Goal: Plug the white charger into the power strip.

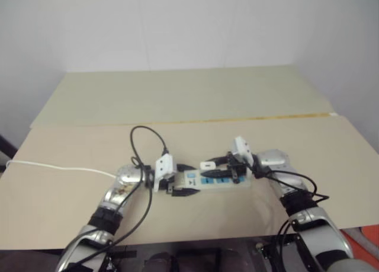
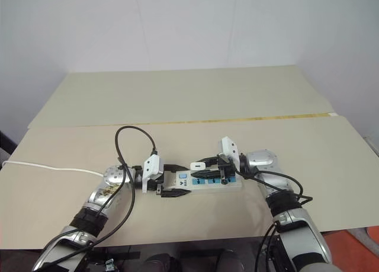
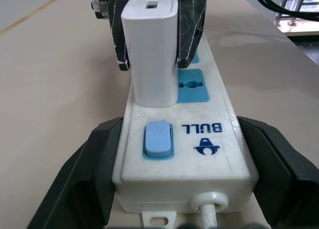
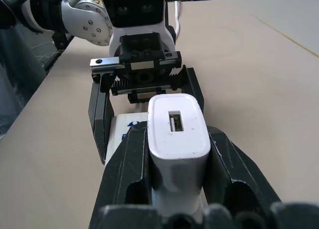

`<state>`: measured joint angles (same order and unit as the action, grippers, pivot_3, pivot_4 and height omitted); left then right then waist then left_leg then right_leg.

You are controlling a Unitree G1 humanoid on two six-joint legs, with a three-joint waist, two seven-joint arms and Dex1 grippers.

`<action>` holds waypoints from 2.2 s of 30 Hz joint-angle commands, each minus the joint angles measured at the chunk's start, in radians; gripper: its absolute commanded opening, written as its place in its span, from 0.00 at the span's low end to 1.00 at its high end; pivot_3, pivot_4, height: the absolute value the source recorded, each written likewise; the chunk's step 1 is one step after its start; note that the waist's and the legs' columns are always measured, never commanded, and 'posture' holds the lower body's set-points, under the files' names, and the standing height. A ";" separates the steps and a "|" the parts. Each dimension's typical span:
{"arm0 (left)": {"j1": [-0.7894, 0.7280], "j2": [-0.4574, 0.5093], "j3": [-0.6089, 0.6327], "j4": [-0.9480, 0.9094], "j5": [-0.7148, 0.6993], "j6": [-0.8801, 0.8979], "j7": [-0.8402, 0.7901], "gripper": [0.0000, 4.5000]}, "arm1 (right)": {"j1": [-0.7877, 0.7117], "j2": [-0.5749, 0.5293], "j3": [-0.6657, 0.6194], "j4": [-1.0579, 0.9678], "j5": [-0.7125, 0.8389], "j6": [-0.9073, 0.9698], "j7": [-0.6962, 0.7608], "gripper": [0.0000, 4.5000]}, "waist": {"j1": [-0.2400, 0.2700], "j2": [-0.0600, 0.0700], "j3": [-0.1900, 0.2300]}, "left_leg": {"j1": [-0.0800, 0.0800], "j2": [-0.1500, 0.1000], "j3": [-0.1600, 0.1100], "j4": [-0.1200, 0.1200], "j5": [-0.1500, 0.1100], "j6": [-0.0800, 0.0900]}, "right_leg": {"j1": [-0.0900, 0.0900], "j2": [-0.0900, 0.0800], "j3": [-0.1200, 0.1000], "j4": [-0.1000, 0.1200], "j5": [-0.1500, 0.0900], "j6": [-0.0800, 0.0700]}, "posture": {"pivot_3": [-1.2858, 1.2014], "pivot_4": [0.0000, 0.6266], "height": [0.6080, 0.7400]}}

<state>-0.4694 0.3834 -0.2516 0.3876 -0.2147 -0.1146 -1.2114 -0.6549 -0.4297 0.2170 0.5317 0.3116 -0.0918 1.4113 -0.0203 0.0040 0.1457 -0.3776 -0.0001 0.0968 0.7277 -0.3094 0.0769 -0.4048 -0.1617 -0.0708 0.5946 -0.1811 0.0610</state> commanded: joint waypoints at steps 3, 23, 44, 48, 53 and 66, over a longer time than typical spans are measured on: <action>-0.029 0.007 0.020 0.118 0.065 -0.032 0.081 0.72 | -0.046 0.001 0.002 0.103 -0.082 -0.032 -0.024 0.25 | 0.001 0.000 0.000 | 0.005 0.000 0.000 0.000 -0.002 0.003 | 0.000 -0.001 0.000 0.000 0.001 -0.001 | 0.52 0.24 1.00; -0.029 0.016 0.003 0.087 0.031 -0.002 -0.012 0.72 | -0.019 0.000 -0.039 0.105 -0.077 -0.019 0.002 0.25 | 0.005 0.000 0.000 | 0.004 0.000 0.001 -0.007 -0.001 -0.010 | 0.000 -0.001 0.000 -0.001 0.003 -0.003 | 0.52 0.24 1.00; -0.012 0.023 0.000 0.051 0.029 0.019 -0.058 0.72 | 0.021 -0.007 -0.014 0.004 -0.059 0.067 0.057 0.25 | 0.009 0.000 0.000 | -0.006 -0.001 0.000 -0.013 0.003 -0.005 | -0.009 -0.002 -0.002 -0.002 -0.001 -0.003 | 0.52 0.24 1.00; -0.007 0.023 0.000 0.048 0.031 0.020 -0.054 0.72 | 0.027 -0.009 -0.018 -0.001 -0.058 0.071 0.050 0.25 | 0.008 0.000 0.000 | -0.007 -0.001 0.000 -0.013 0.003 -0.005 | -0.009 -0.002 -0.002 -0.002 -0.001 -0.003 | 0.52 0.24 1.00; -0.008 0.021 0.001 0.052 0.031 0.019 -0.052 0.72 | 0.030 -0.008 -0.024 -0.001 -0.056 0.064 0.035 0.25 | 0.008 0.000 0.000 | -0.007 -0.001 0.001 -0.013 0.003 -0.005 | -0.009 -0.002 -0.002 -0.002 -0.001 -0.003 | 0.52 0.24 1.00; -0.010 0.017 0.001 0.056 0.032 0.019 -0.050 0.72 | 0.027 -0.011 -0.035 -0.006 -0.052 0.074 0.029 0.76 | 0.006 -0.001 0.000 | -0.007 -0.001 0.001 -0.013 0.003 -0.005 | -0.010 -0.001 -0.002 -0.002 -0.001 -0.003 | 0.52 0.24 1.00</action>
<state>-0.4995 0.3797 -0.2366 0.4109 -0.2149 -0.1242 -1.2569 -0.6451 -0.4252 0.1811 0.5134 0.2761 -0.0361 1.4359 -0.0144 0.0028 0.1462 -0.3844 -0.0011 0.0977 0.7149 -0.3062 0.0715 -0.4149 -0.1629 -0.0729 0.5931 -0.1821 0.0578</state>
